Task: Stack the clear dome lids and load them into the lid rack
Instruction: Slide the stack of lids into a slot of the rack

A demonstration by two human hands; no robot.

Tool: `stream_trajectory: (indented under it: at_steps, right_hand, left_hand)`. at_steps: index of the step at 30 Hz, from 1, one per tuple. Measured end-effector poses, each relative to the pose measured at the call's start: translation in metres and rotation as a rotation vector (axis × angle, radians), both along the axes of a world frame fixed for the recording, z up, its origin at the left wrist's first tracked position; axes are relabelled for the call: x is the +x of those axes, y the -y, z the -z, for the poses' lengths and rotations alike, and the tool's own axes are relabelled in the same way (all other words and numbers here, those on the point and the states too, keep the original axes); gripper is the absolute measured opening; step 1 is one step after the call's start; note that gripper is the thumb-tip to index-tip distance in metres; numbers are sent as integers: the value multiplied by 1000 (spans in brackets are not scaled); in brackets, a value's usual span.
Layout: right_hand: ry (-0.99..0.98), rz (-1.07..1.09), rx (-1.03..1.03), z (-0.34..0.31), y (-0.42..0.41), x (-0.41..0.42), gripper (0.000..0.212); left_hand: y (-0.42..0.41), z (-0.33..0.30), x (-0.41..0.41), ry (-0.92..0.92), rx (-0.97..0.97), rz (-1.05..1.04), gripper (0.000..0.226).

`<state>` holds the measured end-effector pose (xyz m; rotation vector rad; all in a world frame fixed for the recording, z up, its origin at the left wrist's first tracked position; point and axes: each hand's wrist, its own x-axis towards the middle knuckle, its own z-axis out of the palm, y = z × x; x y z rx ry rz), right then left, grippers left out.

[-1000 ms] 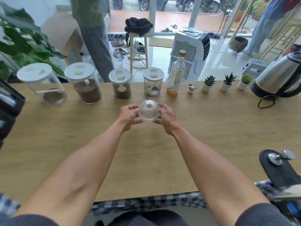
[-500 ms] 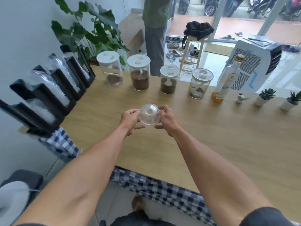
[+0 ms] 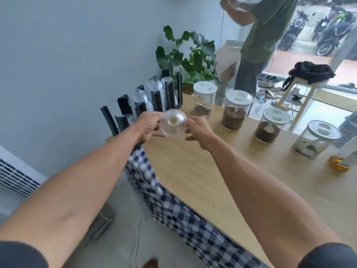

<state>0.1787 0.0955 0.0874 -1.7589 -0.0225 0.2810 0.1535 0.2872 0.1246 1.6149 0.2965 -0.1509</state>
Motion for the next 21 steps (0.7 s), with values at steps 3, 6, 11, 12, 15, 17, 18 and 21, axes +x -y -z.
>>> stream_trajectory:
  at_steps: [3, 6, 11, 12, 15, 17, 18, 21]
  right_hand:
    - [12, -9, 39, -28, -52, 19, 24]
    - [15, 20, 41, -46, -105, 37, 24]
    - [-53, 112, 100, -54, -184, 55, 15]
    - [-76, 153, 105, -53, -196, 57, 17]
    - [-128, 250, 99, -49, -225, 60, 16]
    - [-142, 271, 79, -46, -237, 57, 17]
    - [-144, 285, 63, -44, -240, 55, 17]
    - [-146, 336, 17, -33, -248, 48, 11]
  left_hand:
    - [-50, -34, 16, 32, 32, -3, 16]
    - [-101, -58, 35, 20, 68, -5, 14]
    - [-177, -81, 59, -22, 288, 44, 5]
    - [-189, -82, 65, -23, 339, 58, 11]
    - [-219, -80, 80, -24, 417, 97, 18]
    - [-233, -74, 89, -39, 444, 142, 11]
    - [-239, -71, 93, -48, 459, 170, 9]
    - [-253, -54, 107, -89, 500, 253, 9]
